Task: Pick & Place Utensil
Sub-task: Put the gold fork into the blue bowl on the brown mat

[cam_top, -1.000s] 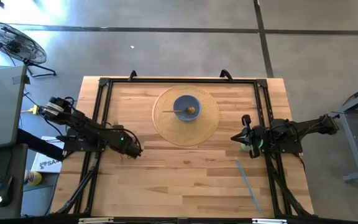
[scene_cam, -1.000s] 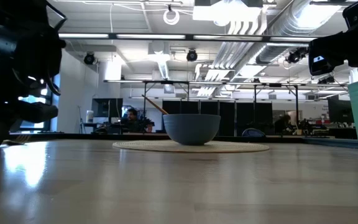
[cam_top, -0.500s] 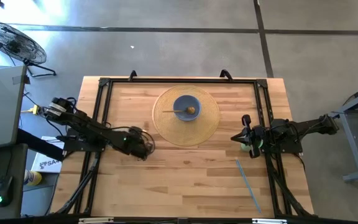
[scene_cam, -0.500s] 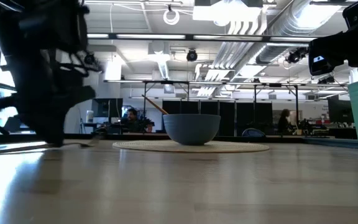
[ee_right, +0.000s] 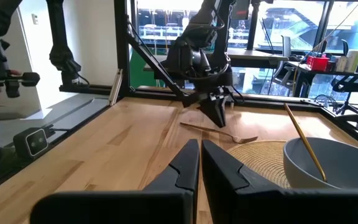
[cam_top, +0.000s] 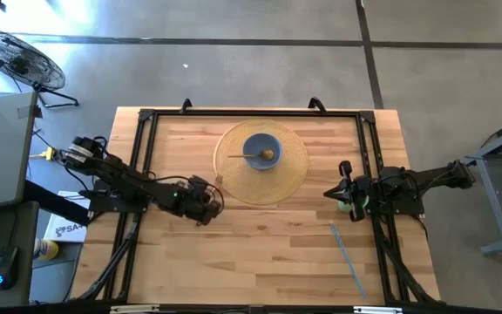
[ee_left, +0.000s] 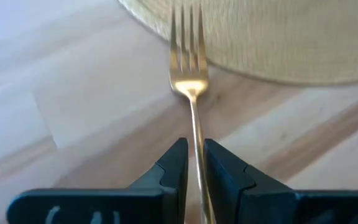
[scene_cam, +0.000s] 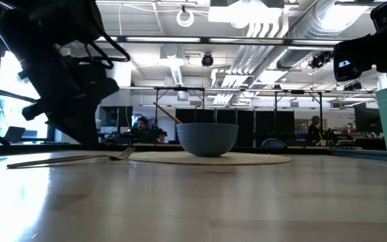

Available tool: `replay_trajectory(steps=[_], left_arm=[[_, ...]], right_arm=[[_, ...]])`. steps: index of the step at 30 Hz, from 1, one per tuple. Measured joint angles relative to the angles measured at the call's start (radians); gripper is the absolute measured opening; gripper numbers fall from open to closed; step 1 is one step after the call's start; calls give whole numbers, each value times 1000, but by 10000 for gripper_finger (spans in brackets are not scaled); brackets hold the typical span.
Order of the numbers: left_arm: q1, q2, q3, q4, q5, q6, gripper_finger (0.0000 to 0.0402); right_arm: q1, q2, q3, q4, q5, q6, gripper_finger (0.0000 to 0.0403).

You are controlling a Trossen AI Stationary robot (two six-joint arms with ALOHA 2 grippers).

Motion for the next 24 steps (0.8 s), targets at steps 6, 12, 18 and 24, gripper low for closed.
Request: replay_trajectory(steps=[6, 12, 18, 24], left_arm=[[0, 16, 0, 71, -51, -1, 49], [0, 93, 0, 102, -60, 26, 87], [0, 112, 0, 109, -112, 41, 151], [-1, 112, 0, 110, -114, 52, 156]], right_arm=[[0, 0, 0, 0, 0, 0, 12], [0, 0, 0, -2, 0, 0, 12], [0, 6, 0, 0, 0, 0, 12], [0, 7, 0, 0, 0, 0, 12]])
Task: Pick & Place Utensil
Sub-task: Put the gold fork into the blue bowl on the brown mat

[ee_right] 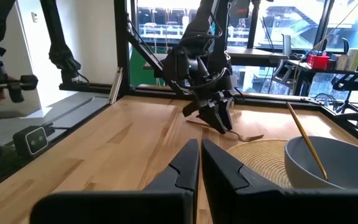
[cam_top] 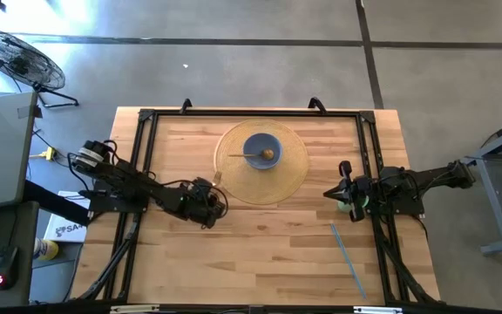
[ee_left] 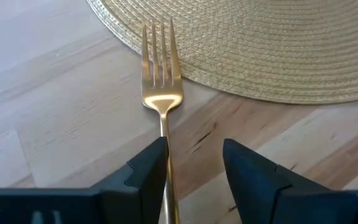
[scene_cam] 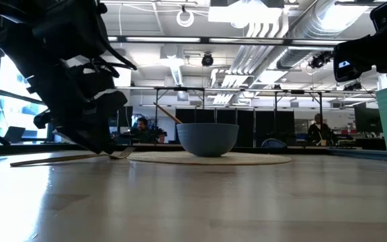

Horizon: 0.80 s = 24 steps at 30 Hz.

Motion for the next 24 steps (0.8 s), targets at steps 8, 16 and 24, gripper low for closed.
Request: replay_trajectory(steps=[8, 16, 24], left_arm=[[-22, -13, 52, -51, -22, 47, 135], [-19, -9, 63, -155, -70, -22, 131], [-19, 78, 64, -123, -63, -60, 131]], right_arm=[[0, 0, 0, 0, 0, 0, 12], [0, 0, 0, 0, 0, 0, 12], [0, 0, 0, 0, 0, 0, 12]])
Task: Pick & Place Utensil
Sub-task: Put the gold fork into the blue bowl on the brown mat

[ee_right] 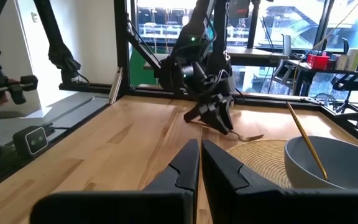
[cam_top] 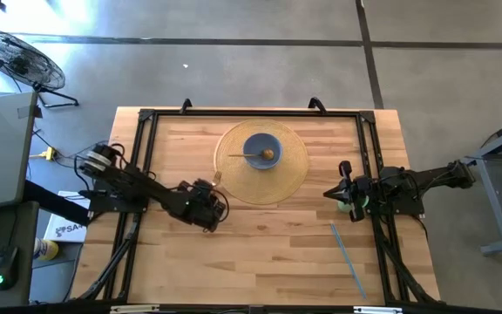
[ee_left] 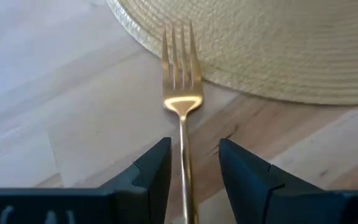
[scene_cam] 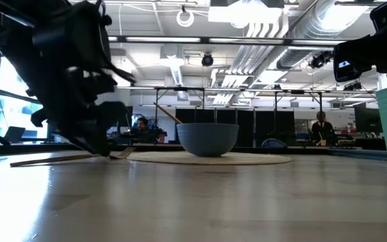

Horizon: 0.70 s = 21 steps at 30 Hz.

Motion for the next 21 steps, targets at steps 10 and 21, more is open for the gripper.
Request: replay_trajectory(steps=[10, 21], left_arm=[[-2, 60, 3, 9, -29, -121, 127], [-35, 62, -61, 83, -110, -184, 28]], right_arm=[[0, 0, 0, 0, 0, 0, 12], [0, -1, 0, 0, 1, 0, 12]])
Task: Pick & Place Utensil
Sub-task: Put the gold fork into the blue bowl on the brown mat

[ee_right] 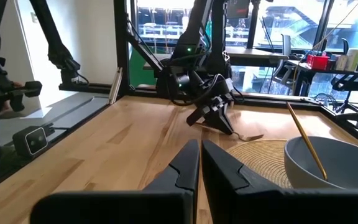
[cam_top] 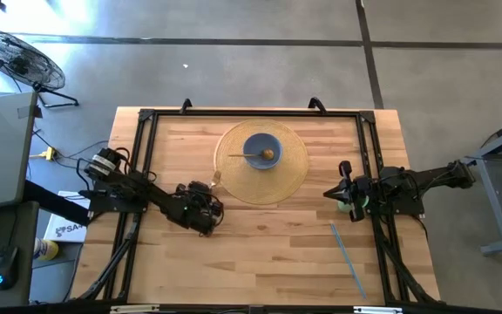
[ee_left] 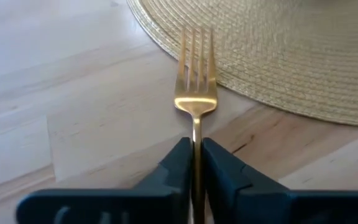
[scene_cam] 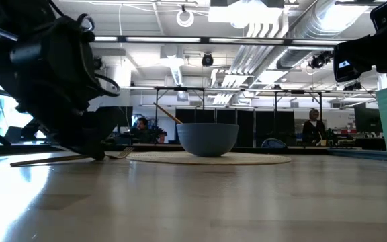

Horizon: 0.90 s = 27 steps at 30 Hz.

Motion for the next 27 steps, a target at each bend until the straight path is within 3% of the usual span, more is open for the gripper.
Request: replay_trajectory(steps=[4, 9, 15, 22, 27], left_arm=[[0, -1, -29, 31, -19, 0, 10], [1, -2, -30, 22, -18, 6, 25], [-4, -82, -19, -44, 54, 80, 10], [20, -235, 110, -177, 68, 284, 15], [100, -270, 284, -189, 163, 509, 10]], right_arm=[[0, 0, 0, 0, 0, 0, 12], [0, 0, 0, 0, 0, 0, 12], [0, 0, 0, 0, -1, 0, 12], [0, 0, 0, 0, -1, 0, 12], [0, 0, 0, 0, 0, 0, 12]])
